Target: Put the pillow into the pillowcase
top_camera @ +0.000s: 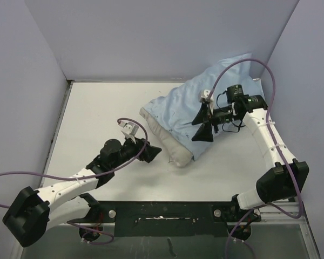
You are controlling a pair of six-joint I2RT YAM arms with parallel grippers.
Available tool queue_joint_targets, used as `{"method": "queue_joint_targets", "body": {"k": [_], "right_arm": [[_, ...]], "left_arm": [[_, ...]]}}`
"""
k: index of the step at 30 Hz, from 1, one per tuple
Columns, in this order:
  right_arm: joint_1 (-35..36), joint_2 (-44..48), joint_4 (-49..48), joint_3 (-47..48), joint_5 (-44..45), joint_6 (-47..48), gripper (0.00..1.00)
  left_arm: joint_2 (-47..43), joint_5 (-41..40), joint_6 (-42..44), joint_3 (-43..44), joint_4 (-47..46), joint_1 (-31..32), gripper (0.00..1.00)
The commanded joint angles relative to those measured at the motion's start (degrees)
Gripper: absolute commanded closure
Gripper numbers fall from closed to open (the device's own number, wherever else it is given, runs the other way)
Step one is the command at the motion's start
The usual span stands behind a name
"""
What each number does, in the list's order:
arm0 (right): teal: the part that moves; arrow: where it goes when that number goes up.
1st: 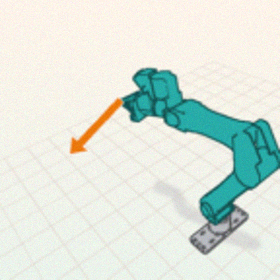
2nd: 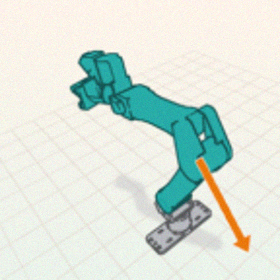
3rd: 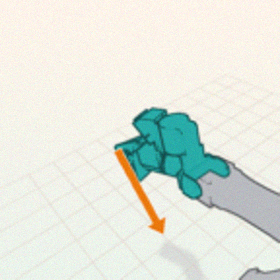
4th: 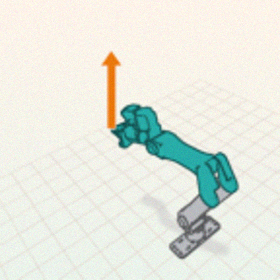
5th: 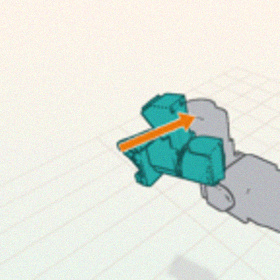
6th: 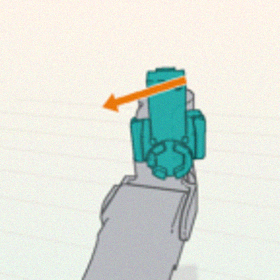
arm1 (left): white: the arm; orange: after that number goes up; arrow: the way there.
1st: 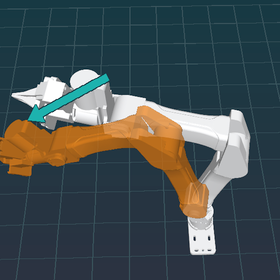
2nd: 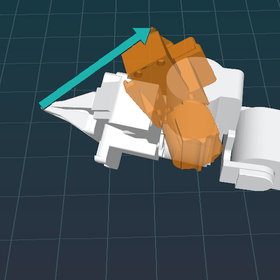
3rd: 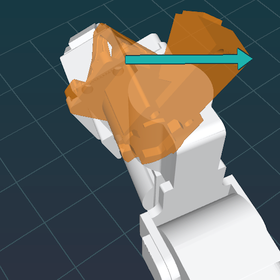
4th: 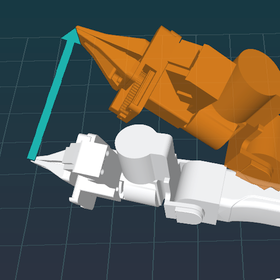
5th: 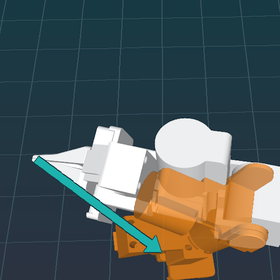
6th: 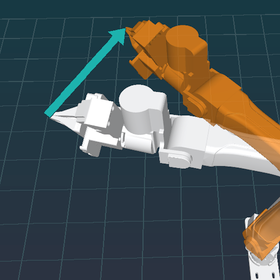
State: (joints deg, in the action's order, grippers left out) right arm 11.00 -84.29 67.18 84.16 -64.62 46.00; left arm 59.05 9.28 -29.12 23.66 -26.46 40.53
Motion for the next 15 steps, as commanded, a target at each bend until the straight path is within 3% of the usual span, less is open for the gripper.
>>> {"method": "queue_joint_targets", "body": {"k": [1, 5, 8, 12, 15], "right_arm": [[1.4, 2.7, -3.0, -11.1, 11.8, 2.3, 0.16], [3.3, 3.1, -10.9, -16.4, 19.2, -2.6, 0.17], [6.1, 2.1, -15.5, -18.3, 24.0, -5.2, 0.26], [8.2, 0.7, -17.7, -19.1, 27.6, -6.5, 0.52], [9.0, 0.9, -16.2, -17.5, 25.7, -6.8, 0.76]], "left_arm": [[7.6, 0.9, 5.7, 0.6, -12.6, 5.9, 0.21], [17.1, 2.4, 2.5, 3.5, -17.4, 6.4, 0.21], [22.2, 2.9, -0.8, 4.4, -21.9, 6.4, 0.2], [28.2, 2.8, -3.2, 6.8, -22.9, 6.4, 0.21], [31.0, 3.0, -3.6, 8.8, -24.0, 6.4, 0.29]]}}
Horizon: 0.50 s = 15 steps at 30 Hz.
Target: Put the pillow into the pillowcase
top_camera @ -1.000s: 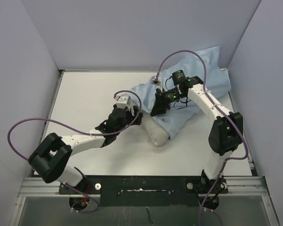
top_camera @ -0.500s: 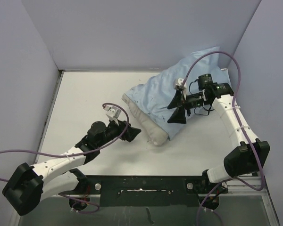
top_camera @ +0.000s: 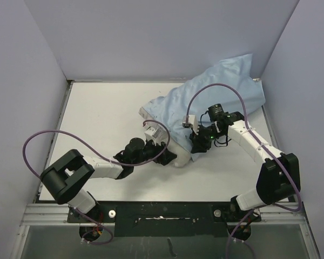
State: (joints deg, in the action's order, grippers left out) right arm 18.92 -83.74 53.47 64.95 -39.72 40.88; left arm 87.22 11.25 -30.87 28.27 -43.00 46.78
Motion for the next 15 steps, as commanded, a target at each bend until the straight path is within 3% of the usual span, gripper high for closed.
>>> {"method": "queue_joint_targets", "body": {"k": [1, 3, 8, 12, 15], "right_arm": [[1.2, 0.6, -1.2, 2.6, -0.5, -1.6, 0.83], [1.6, 0.5, 0.9, 5.3, -4.3, -2.1, 1.0], [4.3, -3.7, 12.9, 20.3, -20.5, 2.2, 1.0], [8.8, -7.8, 18.1, 30.7, -34.0, 2.6, 1.0], [11.8, -9.1, 16.9, 31.5, -37.5, 1.0, 1.0]], "left_arm": [[3.5, 1.5, -2.1, 5.0, -7.7, 0.0, 0.36], [4.4, 3.0, -2.4, 6.4, -8.1, -0.4, 0.5], [4.3, 3.4, -1.9, 7.8, -11.4, -1.0, 0.76], [3.3, 0.7, -0.9, 8.1, -15.6, -1.9, 0.86], [2.7, -2.1, -0.2, 8.2, -17.7, -2.1, 0.87]]}}
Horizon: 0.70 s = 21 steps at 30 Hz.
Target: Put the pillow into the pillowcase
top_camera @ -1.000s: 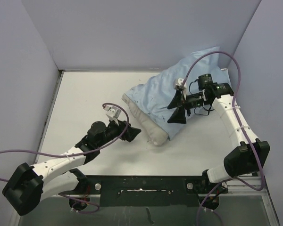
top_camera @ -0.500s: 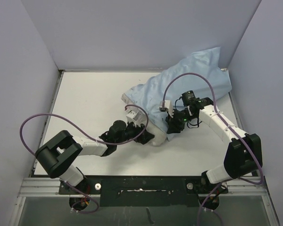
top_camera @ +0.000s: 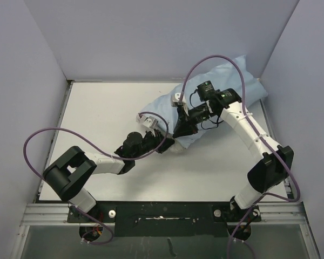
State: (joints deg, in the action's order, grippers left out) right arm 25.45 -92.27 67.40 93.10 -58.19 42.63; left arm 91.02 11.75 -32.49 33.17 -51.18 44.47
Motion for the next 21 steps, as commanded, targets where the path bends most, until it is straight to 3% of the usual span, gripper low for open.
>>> {"method": "queue_joint_targets", "body": {"k": [1, 5, 8, 11, 14, 17, 21], "right_arm": [[5.7, -0.4, 2.0, 2.2, -17.9, -0.9, 1.0], [5.4, 1.8, -9.9, -9.7, -4.9, -9.1, 1.0], [2.9, 3.0, -13.6, -16.0, 1.7, -9.4, 0.91], [-1.6, 5.1, -10.3, -16.9, -1.9, -6.6, 0.7], [-5.7, 8.9, -6.3, -16.2, -5.0, -1.1, 0.48], [-10.3, 10.4, -1.2, -13.7, -5.9, 5.1, 0.33], [-17.3, 10.2, 1.3, -12.0, -9.9, 7.9, 0.28]], "left_arm": [[-1.3, -3.4, 1.5, 3.2, -9.7, 0.2, 0.87], [-1.4, -6.0, 0.9, 0.7, -9.9, 0.3, 0.86], [-1.7, -6.6, 1.5, -2.0, -10.0, 0.0, 0.74], [-6.6, -5.6, 4.3, -5.4, -5.4, -1.2, 0.43], [-15.4, -4.2, 9.6, -8.6, 6.4, -2.3, 0.26], [-25.8, -3.1, 15.6, -11.2, 20.8, -2.7, 0.21], [-39.5, -2.6, 21.2, -15.5, 31.9, -2.6, 0.2]]}}
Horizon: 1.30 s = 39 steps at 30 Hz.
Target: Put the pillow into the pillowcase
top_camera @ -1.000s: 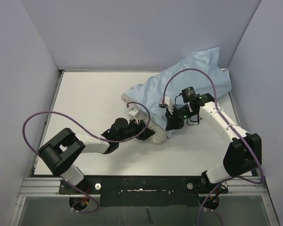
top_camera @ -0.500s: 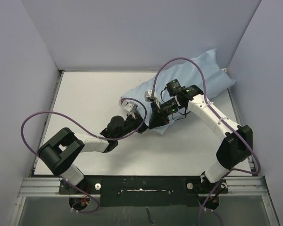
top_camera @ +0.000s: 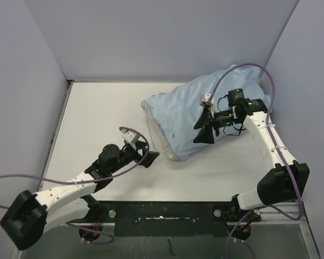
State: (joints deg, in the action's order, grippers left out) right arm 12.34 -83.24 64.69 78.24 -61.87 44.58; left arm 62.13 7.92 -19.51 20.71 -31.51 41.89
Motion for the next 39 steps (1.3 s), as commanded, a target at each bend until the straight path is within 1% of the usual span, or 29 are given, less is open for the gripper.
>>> {"method": "queue_joint_targets", "body": {"k": [1, 2, 4, 6, 8, 10, 11, 13, 18, 20, 22, 23, 24, 25, 27, 28, 29, 30, 33, 36, 39], "right_arm": [[-4.8, 0.9, 4.0, 2.8, -6.5, 6.3, 0.27], [-5.2, 0.5, 3.6, 2.6, -6.4, 6.3, 0.24], [-5.5, -0.3, 2.4, 2.2, -5.2, 5.8, 0.19], [-6.3, -0.9, 0.9, 1.7, -3.9, 5.0, 0.16], [-7.2, -1.4, -1.3, 0.6, -3.1, 3.5, 0.13], [-8.2, -1.5, -2.8, -1.0, -2.6, 2.6, 0.11], [-8.5, -1.4, -3.3, -1.8, -2.2, 2.6, 0.08], [-8.9, -0.6, -4.8, -4.0, -1.1, 2.6, 0.01], [-13.0, 2.0, -8.8, -9.2, 0.0, 1.5, 0.02], [-16.0, 3.1, -11.2, -11.8, -0.5, 0.5, 0.02], [-18.7, 4.3, -13.7, -14.0, -0.1, -1.0, 0.02], [-20.2, 4.7, -15.0, -15.0, 0.3, -1.4, 0.02], [-21.7, 5.1, -16.6, -16.0, 1.1, -2.3, 0.02], [-23.4, 5.4, -18.7, -17.1, 1.6, -4.6, 0.02], [-27.5, 5.2, -23.7, -18.7, 1.5, -10.5, 0.02], [-29.3, 4.6, -26.8, -19.4, 2.1, -14.9, 0.02], [-30.7, 3.8, -32.0, -20.0, 3.0, -19.8, 0.02], [-32.4, 2.8, -35.1, -20.8, 2.5, -24.2, 0.02], [-35.8, -0.7, -45.4, -22.6, 2.4, -34.4, 0.02], [-36.4, -4.5, -53.6, -22.3, 4.3, -44.5, 0.02], [-36.0, -9.0, -64.0, -21.6, 5.5, -57.2, 0.01]], "left_arm": [[-13.0, 0.7, 7.9, -4.2, 12.1, 0.1, 0.2], [-15.0, -0.8, 6.7, -5.2, 10.9, 0.3, 0.19], [-16.2, -6.1, 2.1, -7.0, 5.4, 1.2, 0.15], [-13.7, -9.5, -3.6, -8.4, -3.6, 2.0, 0.13], [-8.1, -11.0, -7.7, -8.1, -11.8, 2.8, 0.12], [-1.4, -10.9, -10.3, -5.2, -15.1, 3.5, 0.11], [3.5, -9.9, -11.2, -3.2, -16.1, 3.8, 0.11], [10.2, -8.1, -12.8, 0.7, -18.1, 4.2, 0.11], [24.1, -4.5, -17.8, 7.1, -27.9, 4.7, 0.11], [27.6, -3.4, -19.3, 10.5, -28.3, 4.7, 0.11], [30.3, -2.7, -20.2, 13.4, -26.7, 4.7, 0.13], [31.4, -2.3, -20.5, 14.8, -25.8, 4.7, 0.18], [32.2, -1.4, -20.7, 16.0, -24.6, 4.6, 0.27], [32.8, -0.5, -20.6, 16.9, -23.7, 4.4, 0.38], [32.6, 0.5, -20.6, 17.3, -22.8, 4.1, 0.67], [31.8, 0.5, -20.4, 16.8, -22.7, 3.8, 0.81], [30.6, 0.4, -20.4, 16.2, -22.4, 3.6, 0.96], [28.9, 0.2, -20.2, 15.5, -22.0, 3.3, 1.0], [23.1, 0.4, -19.2, 14.1, -19.7, 2.3, 1.0], [18.5, 3.5, -19.1, 14.5, -17.2, 1.2, 1.0], [16.7, 7.8, -20.3, 15.4, -16.0, 0.7, 1.0]]}}
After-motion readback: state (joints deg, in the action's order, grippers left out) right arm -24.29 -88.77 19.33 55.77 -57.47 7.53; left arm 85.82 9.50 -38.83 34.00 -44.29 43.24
